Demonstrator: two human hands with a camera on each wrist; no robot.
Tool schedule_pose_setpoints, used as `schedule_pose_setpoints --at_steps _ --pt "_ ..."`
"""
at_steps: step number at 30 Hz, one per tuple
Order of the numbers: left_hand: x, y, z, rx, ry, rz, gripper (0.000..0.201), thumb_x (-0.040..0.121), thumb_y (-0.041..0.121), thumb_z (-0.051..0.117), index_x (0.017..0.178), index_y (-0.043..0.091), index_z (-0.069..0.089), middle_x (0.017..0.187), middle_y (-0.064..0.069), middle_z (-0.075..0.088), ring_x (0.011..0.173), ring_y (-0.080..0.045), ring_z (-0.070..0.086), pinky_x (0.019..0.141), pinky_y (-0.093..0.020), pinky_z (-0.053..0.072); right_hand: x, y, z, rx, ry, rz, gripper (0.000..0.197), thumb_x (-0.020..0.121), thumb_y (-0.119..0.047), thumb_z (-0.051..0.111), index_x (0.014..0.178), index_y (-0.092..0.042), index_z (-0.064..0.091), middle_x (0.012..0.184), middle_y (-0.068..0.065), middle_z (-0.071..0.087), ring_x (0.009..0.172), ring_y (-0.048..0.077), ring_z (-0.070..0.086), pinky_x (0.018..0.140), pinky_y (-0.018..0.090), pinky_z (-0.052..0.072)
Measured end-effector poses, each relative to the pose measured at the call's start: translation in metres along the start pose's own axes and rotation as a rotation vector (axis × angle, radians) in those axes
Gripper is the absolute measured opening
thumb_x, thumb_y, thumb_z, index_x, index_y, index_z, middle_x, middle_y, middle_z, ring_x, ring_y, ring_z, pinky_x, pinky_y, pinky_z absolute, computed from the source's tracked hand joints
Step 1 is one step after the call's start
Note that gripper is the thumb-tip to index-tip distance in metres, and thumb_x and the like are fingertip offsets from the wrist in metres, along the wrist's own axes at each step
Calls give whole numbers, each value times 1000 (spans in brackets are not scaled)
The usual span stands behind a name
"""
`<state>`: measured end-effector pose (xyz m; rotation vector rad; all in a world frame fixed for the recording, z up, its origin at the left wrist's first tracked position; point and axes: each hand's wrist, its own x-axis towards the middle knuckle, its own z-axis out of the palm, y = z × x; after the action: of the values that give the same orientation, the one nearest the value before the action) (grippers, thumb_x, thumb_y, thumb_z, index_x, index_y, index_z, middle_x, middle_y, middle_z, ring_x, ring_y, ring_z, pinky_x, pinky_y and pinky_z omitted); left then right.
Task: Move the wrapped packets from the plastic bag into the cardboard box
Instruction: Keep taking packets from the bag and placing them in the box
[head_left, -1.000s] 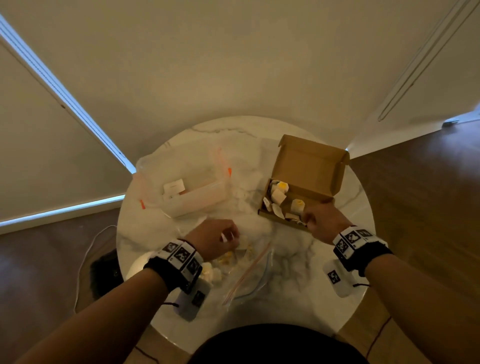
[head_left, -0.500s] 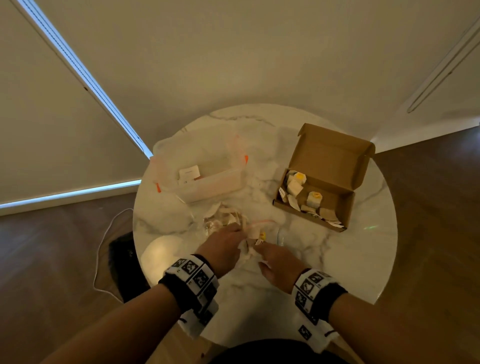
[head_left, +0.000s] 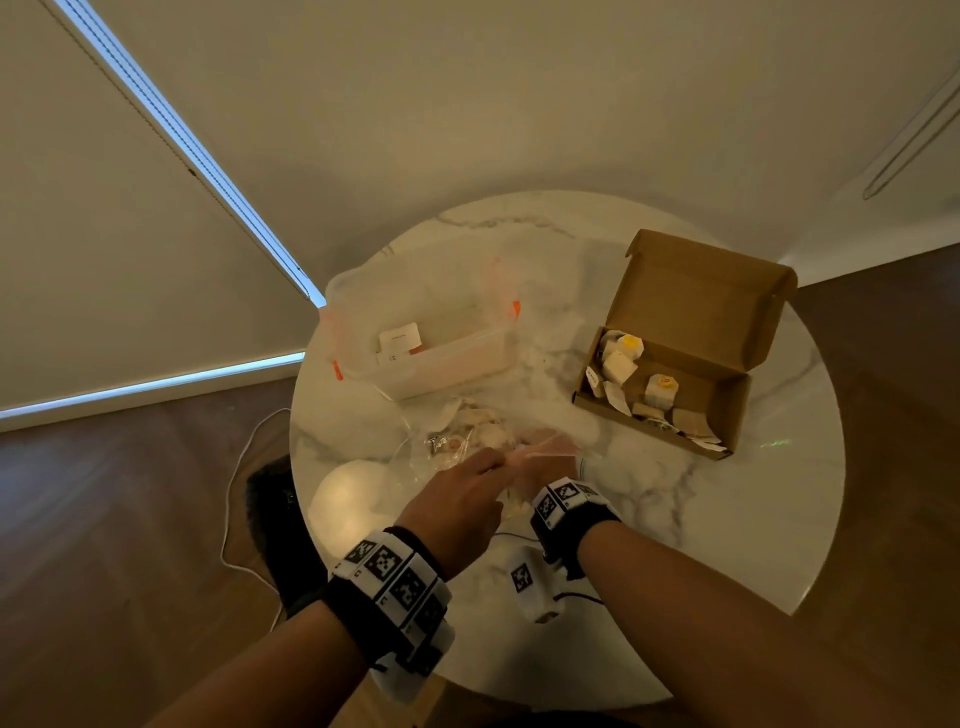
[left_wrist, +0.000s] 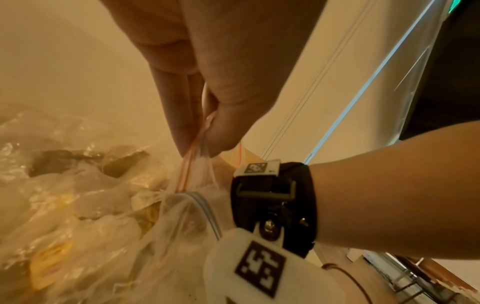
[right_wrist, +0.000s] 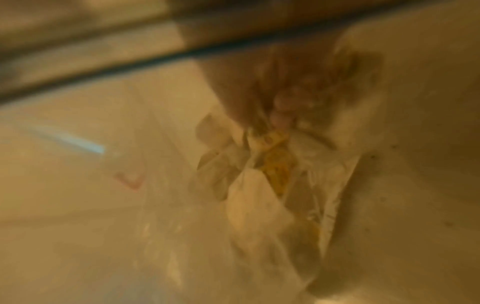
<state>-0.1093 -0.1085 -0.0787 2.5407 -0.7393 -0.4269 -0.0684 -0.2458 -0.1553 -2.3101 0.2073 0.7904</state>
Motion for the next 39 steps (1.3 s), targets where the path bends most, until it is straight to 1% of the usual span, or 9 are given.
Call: schedule_pose_setpoints --at_steps 3,7,13,18,24,28,33,36,39 --pt "1 -3 -4 17 -23 -37 42 88 3 56 129 10 58 129 -6 55 104 -29 60 84 -35 50 -2 5 7 85 125 -29 23 95 -17 49 76 -19 62 82 -4 60 87 17 56 60 16 35" --pt "6 -7 -8 18 -19 -68 41 87 3 56 127 7 59 129 -7 55 110 -29 58 90 -37 49 -23 15 8 175 222 -61 22 93 -23 57 88 -5 68 82 4 63 77 20 55 60 22 35" --pt "11 -6 -5 53 -1 -120 39 88 6 56 127 8 59 130 -6 55 113 -26 56 94 -30 42 -61 44 2 62 399 -369 27 79 -15 70 58 -13 53 50 -8 39 45 9 34 49 17 25" --pt "15 -6 -4 60 -7 -210 41 89 16 59 130 12 57 132 -2 53 113 -23 56 95 -27 41 -81 49 -31 7 371 -391 22 82 -19 68 64 -8 61 53 4 53 48 19 44 51 31 36" --pt "18 -7 -14 -57 -43 -235 28 86 25 67 114 23 68 120 0 60 98 -19 62 88 -27 47 -105 21 -106 49 222 -435 19 83 -17 68 65 -12 65 54 3 58 46 9 46 47 24 36" --pt "16 -9 -21 -129 -56 -206 16 84 23 70 98 30 72 109 7 61 80 -8 63 76 -23 52 -124 -5 -150 35 169 -450 20 84 -16 69 73 0 68 60 14 64 44 8 51 45 23 41" --pt "19 -7 -31 -284 12 -144 20 81 18 73 80 37 65 98 10 64 83 0 62 73 -18 52 -145 -33 -184 38 153 -441 7 81 -16 73 86 -11 75 77 4 73 62 6 60 52 15 43" --pt "24 -1 -44 -522 24 -155 27 80 17 77 93 37 64 101 17 63 93 -1 63 74 -15 51 -154 -47 -198 47 144 -456 3 82 -14 72 83 -13 75 72 0 71 54 -2 56 48 11 42" --pt "32 6 -55 -610 -78 -110 54 74 25 84 118 34 55 116 18 60 108 -1 58 87 -22 51 -158 -59 -210 40 152 -489 4 81 -14 72 80 -11 74 72 6 71 52 2 55 48 17 43"
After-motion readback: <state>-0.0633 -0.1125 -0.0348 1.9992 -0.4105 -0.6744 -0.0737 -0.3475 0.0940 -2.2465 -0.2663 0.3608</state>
